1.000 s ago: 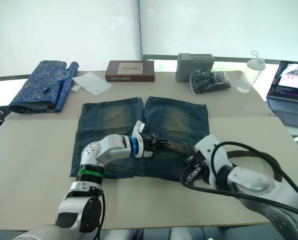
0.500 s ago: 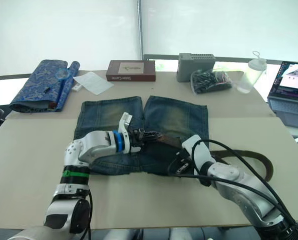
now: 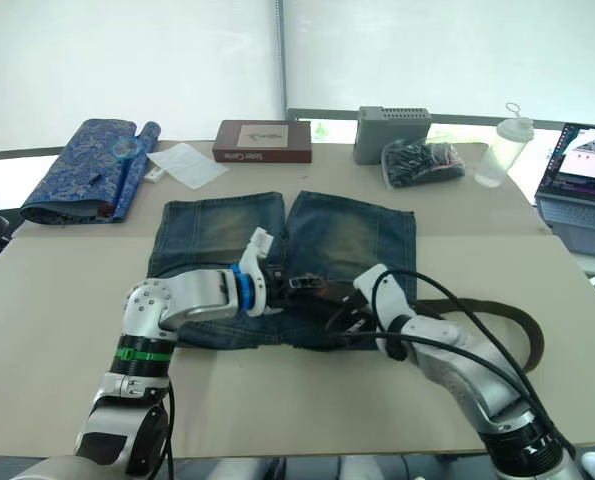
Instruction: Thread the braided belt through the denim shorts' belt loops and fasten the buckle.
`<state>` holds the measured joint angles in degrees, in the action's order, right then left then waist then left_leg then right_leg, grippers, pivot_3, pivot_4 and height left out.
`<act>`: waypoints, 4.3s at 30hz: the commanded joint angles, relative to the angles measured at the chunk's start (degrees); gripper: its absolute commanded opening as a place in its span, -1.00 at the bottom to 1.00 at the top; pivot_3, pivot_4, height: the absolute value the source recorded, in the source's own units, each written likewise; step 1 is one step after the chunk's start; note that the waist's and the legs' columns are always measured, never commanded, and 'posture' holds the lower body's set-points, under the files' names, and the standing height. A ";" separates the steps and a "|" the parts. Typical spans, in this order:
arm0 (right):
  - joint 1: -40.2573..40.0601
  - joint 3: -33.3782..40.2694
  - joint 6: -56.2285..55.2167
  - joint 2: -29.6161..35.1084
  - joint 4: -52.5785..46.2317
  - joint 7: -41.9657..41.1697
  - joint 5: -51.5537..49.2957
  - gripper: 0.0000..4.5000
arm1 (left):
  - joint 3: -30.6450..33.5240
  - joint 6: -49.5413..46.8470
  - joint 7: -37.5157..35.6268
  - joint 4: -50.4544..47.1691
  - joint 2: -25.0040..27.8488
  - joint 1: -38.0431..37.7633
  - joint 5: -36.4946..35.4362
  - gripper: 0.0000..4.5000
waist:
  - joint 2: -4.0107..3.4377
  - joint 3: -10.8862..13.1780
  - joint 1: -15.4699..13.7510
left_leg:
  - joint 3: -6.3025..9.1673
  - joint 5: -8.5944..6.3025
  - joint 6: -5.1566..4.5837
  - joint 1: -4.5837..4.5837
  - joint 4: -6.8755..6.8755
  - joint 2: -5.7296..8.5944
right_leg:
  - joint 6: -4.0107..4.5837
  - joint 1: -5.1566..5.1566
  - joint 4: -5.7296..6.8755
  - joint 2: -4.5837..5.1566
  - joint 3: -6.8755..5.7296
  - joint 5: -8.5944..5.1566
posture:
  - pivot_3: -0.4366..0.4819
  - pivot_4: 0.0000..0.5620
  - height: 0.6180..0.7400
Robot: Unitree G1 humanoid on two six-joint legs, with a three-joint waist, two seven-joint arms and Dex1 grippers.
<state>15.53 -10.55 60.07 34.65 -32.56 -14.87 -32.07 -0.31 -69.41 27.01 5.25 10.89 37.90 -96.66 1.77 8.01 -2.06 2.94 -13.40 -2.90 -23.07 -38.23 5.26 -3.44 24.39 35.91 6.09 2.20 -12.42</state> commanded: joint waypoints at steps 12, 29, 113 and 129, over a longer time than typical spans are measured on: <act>-0.47 -0.99 2.10 -5.12 6.21 2.66 9.07 -0.98 | 3.16 0.75 -3.02 1.43 -0.35 2.52 -3.54 -1.00 | -0.01 0.00 0.05 | 0.02 0.00 0.00 0.01 0.02 0.00 | 0.00 0.04 0.04 0.00 -0.02 0.00 | -0.05 -0.47 1.00; -2.39 4.87 4.12 -4.86 6.34 0.86 9.24 -0.98 | 13.68 -0.10 2.18 1.54 16.04 -4.55 -16.34 -1.00 | -0.02 0.00 -0.14 | 0.11 -0.04 -0.06 0.21 0.05 0.04 | 0.02 -0.10 0.06 0.02 -0.12 -0.01 | -0.05 -0.47 1.00; 1.16 18.49 -2.05 0.40 9.85 15.89 -46.73 -1.00 | 3.77 19.64 -55.16 -35.26 38.51 -22.80 34.37 0.99 | -0.73 0.50 2.18 | -0.14 -0.02 -0.03 0.23 0.74 -0.04 | 0.35 0.05 -0.28 0.02 -0.04 -0.15 | -0.05 -0.47 1.00; 7.00 12.10 2.36 -7.79 16.47 18.20 -40.82 -1.00 | 7.58 53.30 -91.83 -23.57 40.82 -41.69 58.03 0.99 | -0.70 0.57 1.73 | -0.16 0.13 -0.04 -0.60 1.37 -0.70 | 0.54 0.80 -0.93 0.30 -0.22 0.13 | -0.05 -0.47 1.00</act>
<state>22.02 0.84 62.06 27.23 -15.51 3.51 -73.18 5.08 -17.65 -64.24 -17.90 51.85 -3.66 -39.22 1.07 8.58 -0.33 2.77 -13.26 -2.92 -23.66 -36.86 4.56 -2.89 25.19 35.00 6.37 1.90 -12.29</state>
